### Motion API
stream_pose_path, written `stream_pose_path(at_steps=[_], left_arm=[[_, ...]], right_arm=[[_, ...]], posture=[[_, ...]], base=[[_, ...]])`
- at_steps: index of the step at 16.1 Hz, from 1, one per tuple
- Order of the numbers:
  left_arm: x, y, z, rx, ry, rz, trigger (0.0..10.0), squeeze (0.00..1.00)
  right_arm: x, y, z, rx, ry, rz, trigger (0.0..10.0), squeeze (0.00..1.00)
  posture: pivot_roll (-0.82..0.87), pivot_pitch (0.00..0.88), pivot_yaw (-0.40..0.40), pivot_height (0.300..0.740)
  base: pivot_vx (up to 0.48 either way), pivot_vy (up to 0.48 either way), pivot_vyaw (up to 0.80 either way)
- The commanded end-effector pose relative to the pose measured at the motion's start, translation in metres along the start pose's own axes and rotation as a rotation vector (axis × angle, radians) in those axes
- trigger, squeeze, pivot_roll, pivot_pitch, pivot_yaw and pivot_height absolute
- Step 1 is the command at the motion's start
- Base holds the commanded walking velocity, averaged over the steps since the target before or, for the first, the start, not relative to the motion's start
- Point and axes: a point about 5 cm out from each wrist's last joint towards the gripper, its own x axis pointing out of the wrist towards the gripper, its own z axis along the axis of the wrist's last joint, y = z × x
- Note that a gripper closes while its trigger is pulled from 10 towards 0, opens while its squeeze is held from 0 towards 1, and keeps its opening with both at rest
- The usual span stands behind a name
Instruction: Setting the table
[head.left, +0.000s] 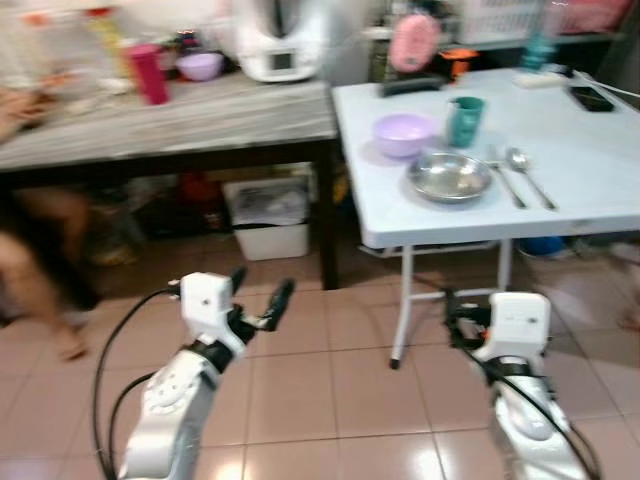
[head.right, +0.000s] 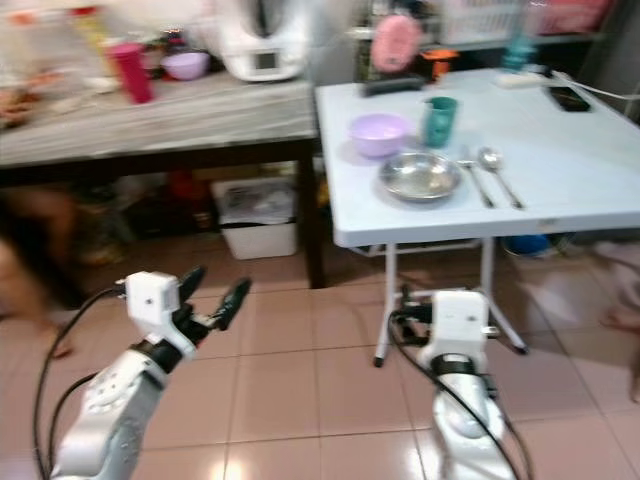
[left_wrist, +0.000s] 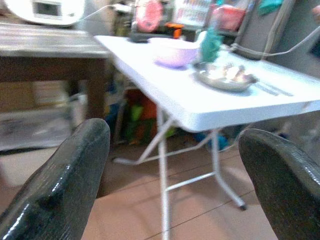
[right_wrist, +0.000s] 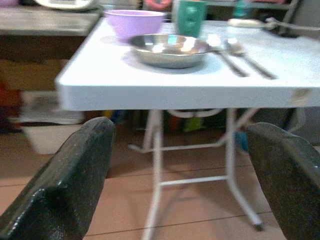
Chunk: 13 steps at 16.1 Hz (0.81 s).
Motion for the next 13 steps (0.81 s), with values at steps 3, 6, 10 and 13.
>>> stream_pose_path(at_steps=[3, 6, 10, 13], left_arm=[[-0.007, 0.009, 0.001, 0.02, 0.013, 0.025, 10.0, 0.0], [-0.008, 0.009, -0.001, 0.021, 0.024, 0.025, 10.0, 0.0], [-0.011, 0.019, -0.004, 0.056, 0.049, 0.103, 10.0, 0.0], [-0.01, 0.027, -0.006, 0.091, 0.066, 0.188, 10.0, 0.0]], right_arm=[[0.002, 0.011, 0.003, 0.026, -0.013, 0.039, 10.0, 0.0], [0.001, 0.012, 0.002, 0.028, -0.007, 0.044, 10.0, 0.0], [0.0, 0.016, 0.002, 0.018, -0.006, 0.069, 10.0, 0.0], [0.0, 0.018, 0.003, -0.007, -0.017, 0.083, 10.0, 0.0]], posture=[[-0.22, 0.0, 0.071, 0.74], [-0.22, 0.0, 0.071, 0.74], [-0.22, 0.0, 0.072, 0.74], [-0.21, 0.0, 0.071, 0.74]], base=[[0.332, 0.0, -0.29], [0.278, 0.0, 0.0], [0.2, 0.0, 0.0], [0.0, 0.0, 0.27]])
